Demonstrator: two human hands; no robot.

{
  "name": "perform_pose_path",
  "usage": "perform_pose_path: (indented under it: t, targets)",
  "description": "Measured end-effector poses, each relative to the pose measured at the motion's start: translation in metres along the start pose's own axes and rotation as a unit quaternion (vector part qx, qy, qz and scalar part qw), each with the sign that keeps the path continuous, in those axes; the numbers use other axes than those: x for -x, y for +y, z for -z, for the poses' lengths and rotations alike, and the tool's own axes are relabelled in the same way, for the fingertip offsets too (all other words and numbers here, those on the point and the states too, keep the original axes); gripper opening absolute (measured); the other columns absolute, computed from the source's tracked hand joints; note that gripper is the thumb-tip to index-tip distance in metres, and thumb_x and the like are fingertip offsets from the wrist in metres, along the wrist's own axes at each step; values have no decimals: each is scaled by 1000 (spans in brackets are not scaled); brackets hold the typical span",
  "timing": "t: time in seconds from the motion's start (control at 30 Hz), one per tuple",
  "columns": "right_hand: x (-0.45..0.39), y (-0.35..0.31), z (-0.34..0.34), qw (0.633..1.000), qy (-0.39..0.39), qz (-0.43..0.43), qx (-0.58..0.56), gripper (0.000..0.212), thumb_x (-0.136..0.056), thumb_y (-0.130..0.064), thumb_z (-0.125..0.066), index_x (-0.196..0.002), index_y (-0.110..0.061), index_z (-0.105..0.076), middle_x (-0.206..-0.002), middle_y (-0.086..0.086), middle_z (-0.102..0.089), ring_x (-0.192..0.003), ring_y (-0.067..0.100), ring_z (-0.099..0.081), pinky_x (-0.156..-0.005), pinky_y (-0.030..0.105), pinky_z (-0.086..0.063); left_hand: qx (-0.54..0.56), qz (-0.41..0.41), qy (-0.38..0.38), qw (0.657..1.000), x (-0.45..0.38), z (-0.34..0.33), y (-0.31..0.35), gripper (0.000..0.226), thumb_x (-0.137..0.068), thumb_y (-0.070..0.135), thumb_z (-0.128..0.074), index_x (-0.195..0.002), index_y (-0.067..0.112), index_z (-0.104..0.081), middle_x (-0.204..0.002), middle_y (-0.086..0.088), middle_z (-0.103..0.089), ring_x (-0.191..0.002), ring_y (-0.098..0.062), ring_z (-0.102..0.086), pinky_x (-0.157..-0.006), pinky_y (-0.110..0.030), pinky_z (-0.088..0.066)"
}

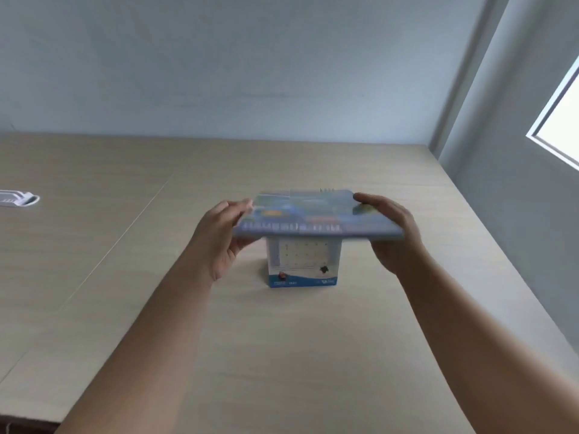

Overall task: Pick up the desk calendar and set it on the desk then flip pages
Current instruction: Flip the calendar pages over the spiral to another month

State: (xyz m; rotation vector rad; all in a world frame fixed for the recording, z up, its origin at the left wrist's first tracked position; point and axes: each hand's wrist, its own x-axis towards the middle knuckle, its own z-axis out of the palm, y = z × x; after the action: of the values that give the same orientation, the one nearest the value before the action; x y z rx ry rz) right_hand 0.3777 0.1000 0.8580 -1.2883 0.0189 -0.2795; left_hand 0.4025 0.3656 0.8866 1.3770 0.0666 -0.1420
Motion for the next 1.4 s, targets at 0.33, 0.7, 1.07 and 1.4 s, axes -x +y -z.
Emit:
perform_pose_path:
  t: [0.33,0.7,1.07,1.4]
  targets:
    - [-79,-47,-25,995,10,64,73,12,-85,-25,-70,-85,-14,-73,-83,4,-73,-71,11,-67,-71,27,-52,-128,-116,6,985,-67,-40,60,30,-92,49,-45,-98,20,-48,-104,1,-60,-101,-21,-57,-80,-33,-42]
    - [-138,-31,-45,984,173,-8,42,26,-81,-25,-74,-101,-25,-58,-96,12,-72,-85,30,-74,-74,57,-59,-22,-34,-1,999,-140,-57,54,27,-84,-7,-57,-102,12,-56,-97,-12,-64,-91,-26,-61,-66,-32,-51]
    - [-158,-26,-12,996,36,-83,13,29,-84,-15,-63,-113,-11,-66,-94,11,-70,-89,30,-66,-86,43,-55,-48,-118,-143,981,-108,-27,47,38,-61,-11,-70,-90,13,-64,-88,-2,-74,-94,-25,-66,-94,-47,-47]
    - [-166,-17,-25,992,36,-100,65,11,-92,-3,-55,-103,-7,-54,-110,25,-65,-99,38,-67,-90,52,-55,-23,110,-88,990,-91,32,-76,46,-87,9,-63,-122,39,-58,-152,1,-40,-134,-32,-45,-111,-47,-32]
